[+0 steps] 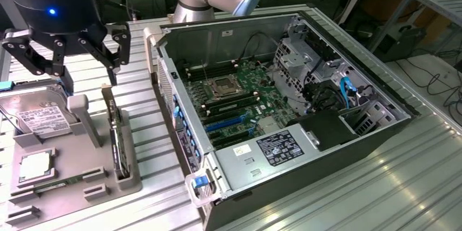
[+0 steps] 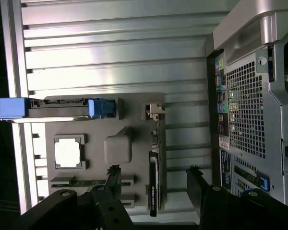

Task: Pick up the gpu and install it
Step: 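Pick up the gpu and move the gpu toward the slot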

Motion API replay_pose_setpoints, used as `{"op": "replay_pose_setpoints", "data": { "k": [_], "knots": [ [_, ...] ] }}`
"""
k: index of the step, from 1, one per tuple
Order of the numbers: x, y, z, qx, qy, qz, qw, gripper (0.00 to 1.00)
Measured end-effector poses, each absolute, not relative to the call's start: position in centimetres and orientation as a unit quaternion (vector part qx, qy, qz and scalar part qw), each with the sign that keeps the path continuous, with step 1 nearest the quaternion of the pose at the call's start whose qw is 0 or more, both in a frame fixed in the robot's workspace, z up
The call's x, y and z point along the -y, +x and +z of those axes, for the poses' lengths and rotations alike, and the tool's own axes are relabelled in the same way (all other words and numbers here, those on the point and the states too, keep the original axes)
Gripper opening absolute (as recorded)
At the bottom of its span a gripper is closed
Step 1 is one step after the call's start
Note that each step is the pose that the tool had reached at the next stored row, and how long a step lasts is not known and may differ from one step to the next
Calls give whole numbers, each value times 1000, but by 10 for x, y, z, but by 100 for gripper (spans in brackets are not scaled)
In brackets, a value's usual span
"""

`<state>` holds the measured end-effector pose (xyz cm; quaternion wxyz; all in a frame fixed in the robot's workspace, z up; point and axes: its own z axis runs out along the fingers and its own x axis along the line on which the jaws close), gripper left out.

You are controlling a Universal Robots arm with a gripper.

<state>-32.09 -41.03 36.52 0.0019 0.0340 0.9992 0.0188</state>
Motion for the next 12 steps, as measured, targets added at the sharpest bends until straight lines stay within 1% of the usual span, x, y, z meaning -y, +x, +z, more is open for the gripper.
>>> {"op": "replay_pose_setpoints", "data": {
  "k": [3, 8, 12],
  "knots": [
    [411, -321, 358, -999, 34, 19, 0, 66],
    [421, -321, 349, -999, 34, 19, -1, 66],
    [426, -321, 343, -1000, 23, 18, -8, 66]
  ]
}}
